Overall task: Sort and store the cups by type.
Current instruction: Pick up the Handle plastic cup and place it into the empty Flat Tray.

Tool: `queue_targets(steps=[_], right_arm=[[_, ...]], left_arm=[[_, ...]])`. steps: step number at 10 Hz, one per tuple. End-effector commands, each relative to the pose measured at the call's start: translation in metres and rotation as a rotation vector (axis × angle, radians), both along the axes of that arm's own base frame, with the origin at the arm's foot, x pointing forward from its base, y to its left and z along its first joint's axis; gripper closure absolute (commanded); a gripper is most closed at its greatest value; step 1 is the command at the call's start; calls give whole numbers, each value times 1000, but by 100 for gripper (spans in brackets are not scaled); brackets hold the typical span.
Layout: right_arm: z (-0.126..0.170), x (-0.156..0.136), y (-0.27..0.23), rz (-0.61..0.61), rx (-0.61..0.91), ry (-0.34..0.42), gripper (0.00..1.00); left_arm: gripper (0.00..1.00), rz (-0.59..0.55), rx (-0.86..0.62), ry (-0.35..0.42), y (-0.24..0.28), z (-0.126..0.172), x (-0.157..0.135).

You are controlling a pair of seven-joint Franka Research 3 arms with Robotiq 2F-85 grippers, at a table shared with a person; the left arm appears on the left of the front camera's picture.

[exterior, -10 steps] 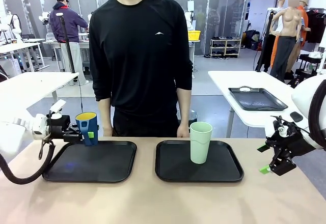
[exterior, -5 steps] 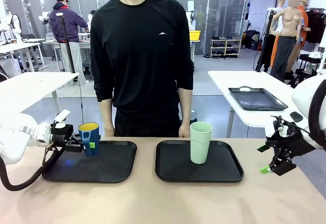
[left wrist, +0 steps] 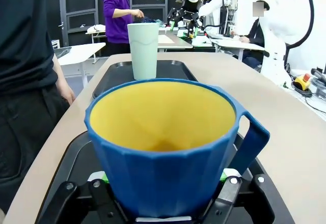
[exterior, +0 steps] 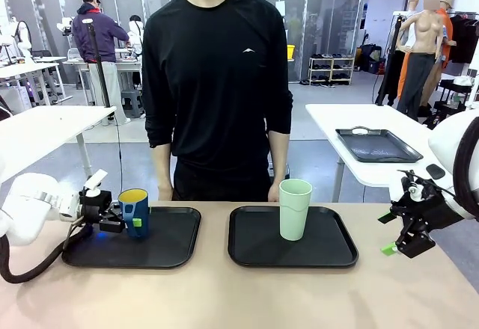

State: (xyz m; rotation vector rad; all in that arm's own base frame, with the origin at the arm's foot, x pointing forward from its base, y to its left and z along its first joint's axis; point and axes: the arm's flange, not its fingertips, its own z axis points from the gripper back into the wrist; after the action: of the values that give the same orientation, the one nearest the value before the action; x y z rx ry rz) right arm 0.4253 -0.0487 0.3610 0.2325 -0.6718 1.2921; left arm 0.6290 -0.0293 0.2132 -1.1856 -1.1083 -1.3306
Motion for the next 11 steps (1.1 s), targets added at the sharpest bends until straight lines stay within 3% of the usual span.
queue_targets(steps=[1,8,10,11], right_arm=[[1,1,0,5,-3,4,0],[1,1,0,5,-3,4,0],[1,1,0,5,-3,4,0],[1,1,0,5,-3,4,0]], left_arm=[[30,-42,-38,-29,1,-9,10],[30,-25,11,-16,1,-30,19],[22,-20,34,-13,1,-33,20],[12,-16,42,-10,1,-34,20]])
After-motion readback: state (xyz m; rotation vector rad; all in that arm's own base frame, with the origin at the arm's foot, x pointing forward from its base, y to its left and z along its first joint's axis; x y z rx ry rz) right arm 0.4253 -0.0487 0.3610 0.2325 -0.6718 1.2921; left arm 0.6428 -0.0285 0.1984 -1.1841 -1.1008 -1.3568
